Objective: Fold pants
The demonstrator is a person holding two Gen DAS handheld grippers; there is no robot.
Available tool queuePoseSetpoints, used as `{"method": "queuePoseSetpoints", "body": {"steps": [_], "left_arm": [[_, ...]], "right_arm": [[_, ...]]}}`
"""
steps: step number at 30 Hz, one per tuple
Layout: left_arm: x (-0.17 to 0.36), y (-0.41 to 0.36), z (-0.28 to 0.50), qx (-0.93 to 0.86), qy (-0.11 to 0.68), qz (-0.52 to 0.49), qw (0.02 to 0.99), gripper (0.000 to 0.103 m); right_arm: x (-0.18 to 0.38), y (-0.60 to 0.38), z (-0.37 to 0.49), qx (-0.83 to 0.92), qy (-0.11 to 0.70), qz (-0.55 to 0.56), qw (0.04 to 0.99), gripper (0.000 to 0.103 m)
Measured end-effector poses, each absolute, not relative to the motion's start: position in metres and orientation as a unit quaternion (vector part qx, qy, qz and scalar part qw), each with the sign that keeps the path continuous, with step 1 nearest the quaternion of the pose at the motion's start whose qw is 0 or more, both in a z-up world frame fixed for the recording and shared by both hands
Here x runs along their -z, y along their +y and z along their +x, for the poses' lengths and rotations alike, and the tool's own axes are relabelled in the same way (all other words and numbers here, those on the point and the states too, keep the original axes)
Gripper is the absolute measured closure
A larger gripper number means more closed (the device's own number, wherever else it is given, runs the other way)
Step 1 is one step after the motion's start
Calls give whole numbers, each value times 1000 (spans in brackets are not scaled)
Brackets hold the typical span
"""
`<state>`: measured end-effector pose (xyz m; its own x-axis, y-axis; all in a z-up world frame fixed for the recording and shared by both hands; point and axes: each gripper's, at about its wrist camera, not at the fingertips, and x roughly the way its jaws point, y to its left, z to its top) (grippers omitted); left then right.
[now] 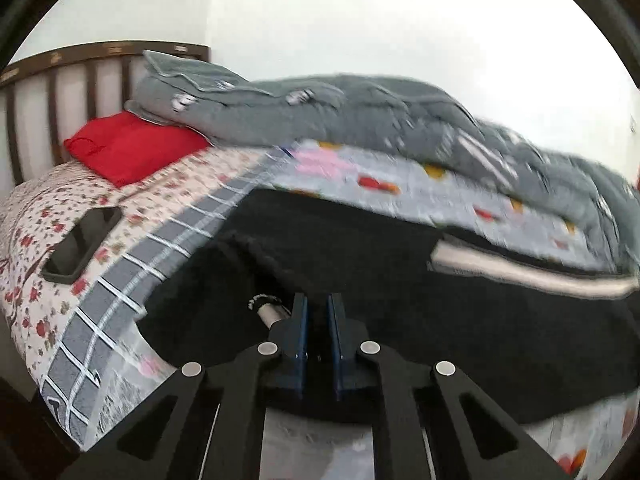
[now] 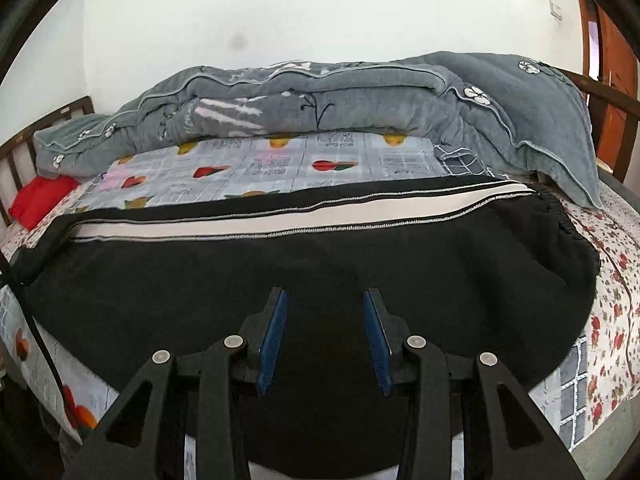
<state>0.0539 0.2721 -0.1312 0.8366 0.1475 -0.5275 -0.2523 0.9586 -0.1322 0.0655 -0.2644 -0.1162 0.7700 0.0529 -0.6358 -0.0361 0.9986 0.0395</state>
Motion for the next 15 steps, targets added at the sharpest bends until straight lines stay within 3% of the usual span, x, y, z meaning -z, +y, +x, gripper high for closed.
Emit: {"method": "queuePoseSetpoints", "body": {"steps": [5,15], "left_arm": [[111,297,73,-135,219,-128,958,93],[80,339,167,-162,231,-131,950,93]], "right_arm": [[108,-261,83,-31,328,31,944,64],[106,-244,131,-6,327,15,945,64]]}}
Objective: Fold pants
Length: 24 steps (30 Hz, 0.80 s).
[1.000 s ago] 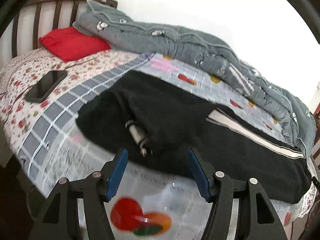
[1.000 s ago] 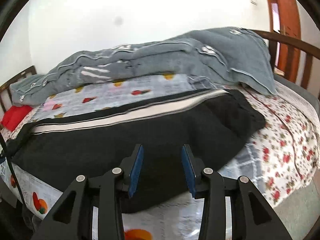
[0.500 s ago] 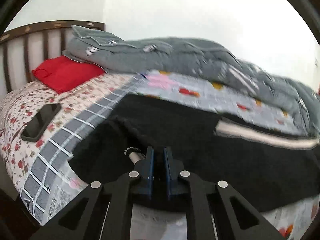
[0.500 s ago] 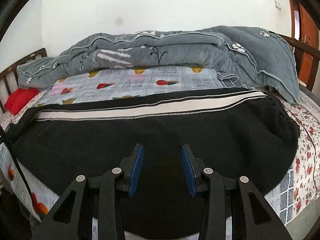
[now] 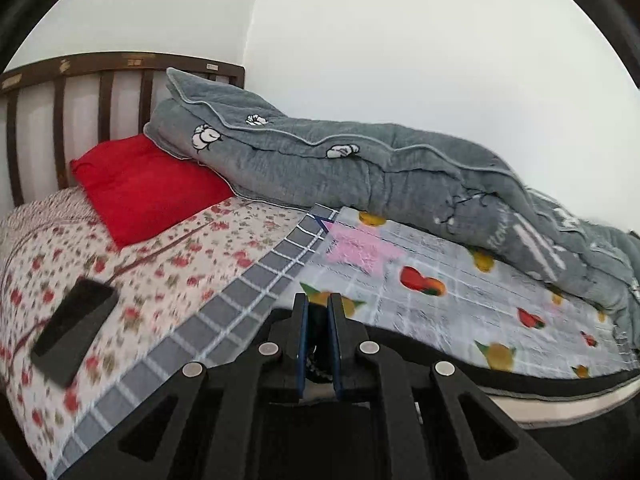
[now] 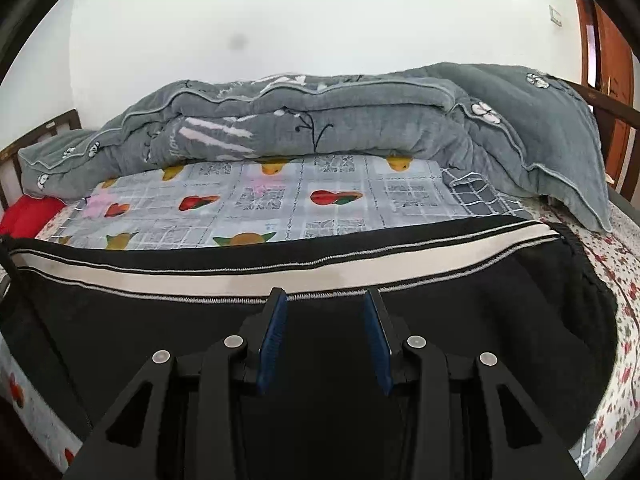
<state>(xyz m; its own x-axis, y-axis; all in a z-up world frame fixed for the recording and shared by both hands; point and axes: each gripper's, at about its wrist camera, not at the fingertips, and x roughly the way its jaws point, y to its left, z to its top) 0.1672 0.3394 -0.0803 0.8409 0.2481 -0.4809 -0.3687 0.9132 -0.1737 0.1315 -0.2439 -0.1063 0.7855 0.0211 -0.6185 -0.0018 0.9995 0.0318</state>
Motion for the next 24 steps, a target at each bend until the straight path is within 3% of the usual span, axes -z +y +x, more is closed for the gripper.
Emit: {"method": "queuePoseSetpoints", "body": {"steps": [4,6,7,8,14,15,16,18,19,20,24], "left_arm": [[85,343,180,-158,240,-129,949,89],[89,345,179,-150,253,-131,947,53],[90,345,177,-150,252,-134,947,26],[92,346,174,-154,244,-135,948,26],[109,348,197,-144,314,-114,932,30],[115,348,206,-149,336,-105,924,35],[120,348,213,-152,351,-101,919,52],[129,348,224,-155,366,-90,913,61],[133,348,229,-174,376,-78,907,82],[138,348,237,-191,394,-62,897,95],[107,359,219,-189,319,-76,926,96]], "right_arm": [[111,-239,148,-2,336,14,942,64],[111,-235,153,-1,336,8,942,64],[111,-233,156,1,336,3,942,64],[111,-231,158,1,336,1,942,64],[102,-220,175,-16,333,3,943,64],[100,-219,177,-17,331,2,943,64],[99,-217,178,-16,329,-1,944,64],[97,-214,179,-15,325,-9,945,64],[97,-213,180,-13,324,-15,946,64],[97,-213,181,-10,324,-19,946,64],[95,-217,190,-4,326,-44,944,64]]}}
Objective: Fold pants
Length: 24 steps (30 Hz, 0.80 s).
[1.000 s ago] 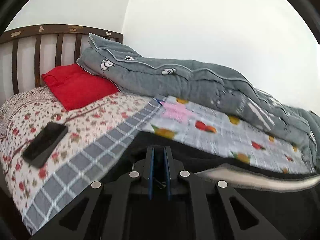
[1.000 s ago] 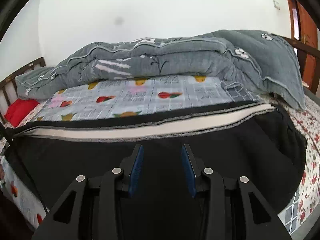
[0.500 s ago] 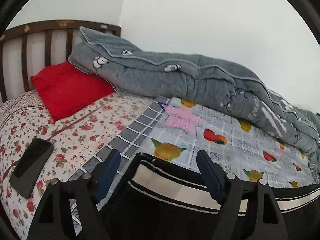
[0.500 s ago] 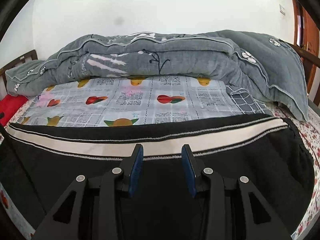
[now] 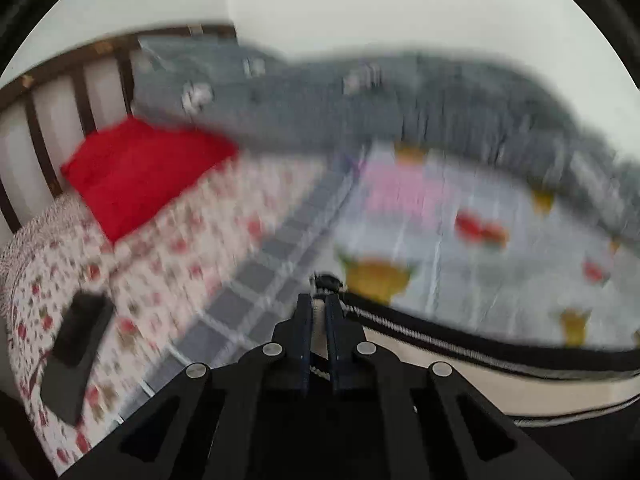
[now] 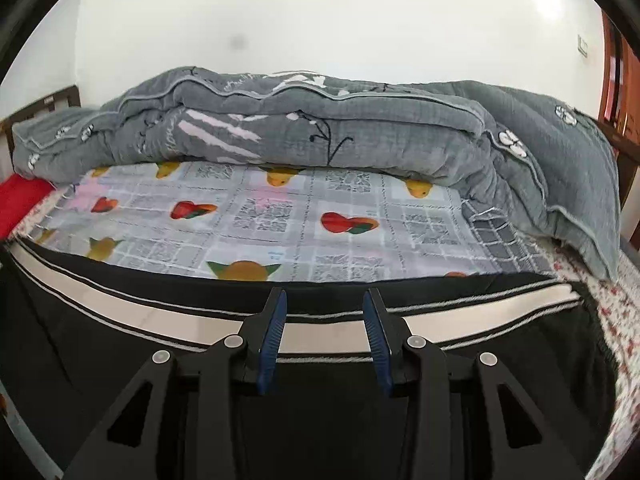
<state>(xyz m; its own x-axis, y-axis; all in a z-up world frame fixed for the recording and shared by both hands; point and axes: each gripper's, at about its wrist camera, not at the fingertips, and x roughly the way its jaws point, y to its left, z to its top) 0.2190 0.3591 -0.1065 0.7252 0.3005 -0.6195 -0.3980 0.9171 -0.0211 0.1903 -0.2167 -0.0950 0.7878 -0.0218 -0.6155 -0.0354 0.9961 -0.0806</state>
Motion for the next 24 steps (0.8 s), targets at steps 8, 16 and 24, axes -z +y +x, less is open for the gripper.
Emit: {"method": "queuePoseSetpoints", "body": {"steps": [8,16,24], "left_arm": [[129,380,225,-222,343,-54,911,101],[125,371,223,-160,358,-96,915,94],[122,376,210,-106,351,-126,922,76]], "right_arm": [[93,-228,231,-114,339,-117,926,38],[140,-226,284,-197,432,-152,867,38],[164,-210,291,-197,434,-191,858,58]]}}
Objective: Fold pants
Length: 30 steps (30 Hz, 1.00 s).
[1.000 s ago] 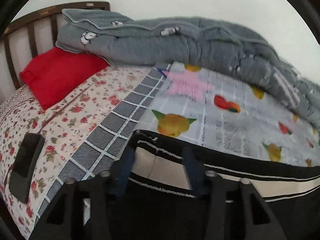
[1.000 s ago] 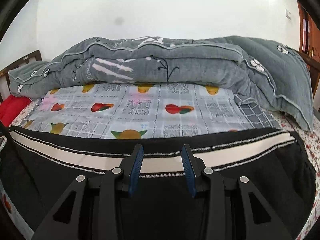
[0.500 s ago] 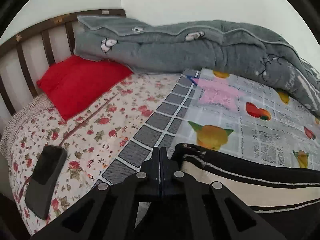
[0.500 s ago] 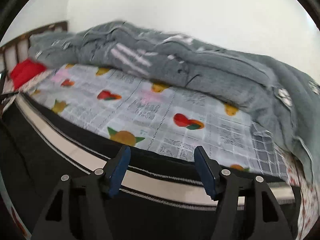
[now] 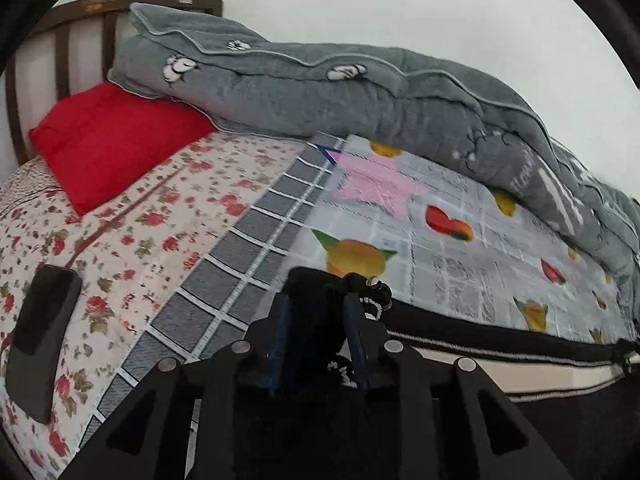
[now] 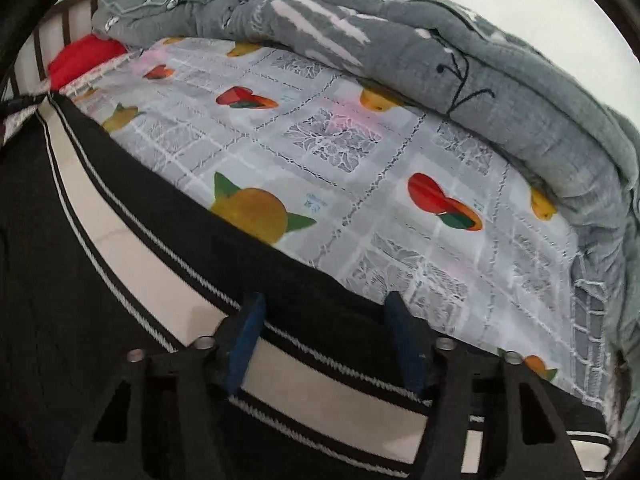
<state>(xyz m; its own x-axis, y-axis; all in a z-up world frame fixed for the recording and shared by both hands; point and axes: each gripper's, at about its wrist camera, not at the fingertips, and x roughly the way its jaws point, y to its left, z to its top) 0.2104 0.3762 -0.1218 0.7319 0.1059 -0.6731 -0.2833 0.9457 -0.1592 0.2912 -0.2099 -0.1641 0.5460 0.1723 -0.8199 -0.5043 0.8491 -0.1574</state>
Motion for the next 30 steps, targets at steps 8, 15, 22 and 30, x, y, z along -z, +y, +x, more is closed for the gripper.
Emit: {"method": "queuePoseSetpoints", "body": {"steps": [8,15,22,30], "left_arm": [[115,374,206,-61,331,-130,933,32],[131,351,223,-85,367,-69,924,28],[135,357,231,-126,365,-76,919,86],[143,365,252,-141,394,-82,904,86]], "right_arm": [[161,-196,279,-216,419,-229,852,99],[163,-194,282,-208,421,-222,855,99],[154,-202,277,-217,411,-199,863,101],[159,-198,303,-216,433,-190,854,101]]}}
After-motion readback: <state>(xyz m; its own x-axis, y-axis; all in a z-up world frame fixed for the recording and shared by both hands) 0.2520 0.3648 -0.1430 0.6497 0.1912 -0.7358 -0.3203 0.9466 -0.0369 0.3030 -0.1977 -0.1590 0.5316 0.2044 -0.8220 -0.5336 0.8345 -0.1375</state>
